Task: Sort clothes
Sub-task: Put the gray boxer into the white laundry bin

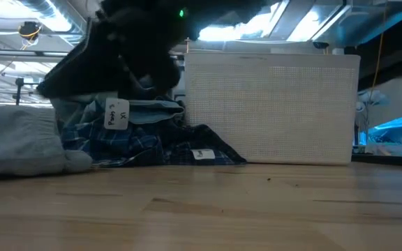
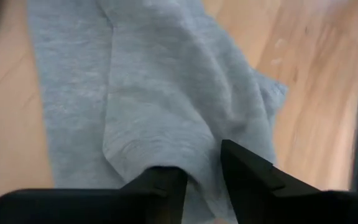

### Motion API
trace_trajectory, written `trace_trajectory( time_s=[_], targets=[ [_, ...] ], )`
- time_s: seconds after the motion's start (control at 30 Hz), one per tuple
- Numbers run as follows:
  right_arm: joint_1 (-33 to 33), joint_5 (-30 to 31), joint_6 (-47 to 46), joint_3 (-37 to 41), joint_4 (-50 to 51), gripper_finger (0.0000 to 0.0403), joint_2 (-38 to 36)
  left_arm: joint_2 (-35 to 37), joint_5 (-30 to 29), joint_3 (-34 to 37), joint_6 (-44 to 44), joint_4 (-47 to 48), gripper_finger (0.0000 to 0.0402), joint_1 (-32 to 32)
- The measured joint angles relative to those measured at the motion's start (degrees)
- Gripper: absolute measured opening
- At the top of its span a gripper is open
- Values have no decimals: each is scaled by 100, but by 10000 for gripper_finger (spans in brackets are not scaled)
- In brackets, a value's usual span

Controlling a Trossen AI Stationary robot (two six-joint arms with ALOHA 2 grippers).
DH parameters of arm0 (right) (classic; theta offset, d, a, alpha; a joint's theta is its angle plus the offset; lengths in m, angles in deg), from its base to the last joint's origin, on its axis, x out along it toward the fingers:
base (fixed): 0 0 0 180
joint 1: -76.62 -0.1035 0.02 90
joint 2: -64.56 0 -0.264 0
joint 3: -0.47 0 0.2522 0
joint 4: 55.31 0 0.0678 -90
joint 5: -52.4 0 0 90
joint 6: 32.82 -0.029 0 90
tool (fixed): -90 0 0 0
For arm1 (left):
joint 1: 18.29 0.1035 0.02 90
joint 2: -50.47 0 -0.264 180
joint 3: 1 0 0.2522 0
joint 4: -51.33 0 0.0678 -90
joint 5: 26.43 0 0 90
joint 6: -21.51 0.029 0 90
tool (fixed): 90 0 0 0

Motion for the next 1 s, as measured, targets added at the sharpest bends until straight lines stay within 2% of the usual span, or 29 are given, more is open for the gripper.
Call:
trace_trajectory(
  time_s=[0.17,0.27,0.33,0.47,0.53,0.67,0.83,1.0],
  targets=[
    [-63,79,16,13,-876,214,492,-2,-9,37,17,-28,134,207],
    [-57,477,-109,13,-990,214,700,-2,24,37,162,-42,155,282],
    [-41,709,-143,13,-813,214,768,25,176,37,259,-27,165,321],
    [-59,722,-150,0,-156,214,718,373,1004,37,438,79,172,356],
    [-93,638,-268,-11,230,214,671,643,1050,42,405,237,171,337],
    [-143,588,-572,-28,690,214,653,1016,424,35,560,385,164,300],
    [-272,674,-641,-17,670,214,660,1070,-156,40,727,407,157,333],
    [-314,667,-622,-6,521,214,675,1050,-317,226,805,330,157,536]
  ],
)
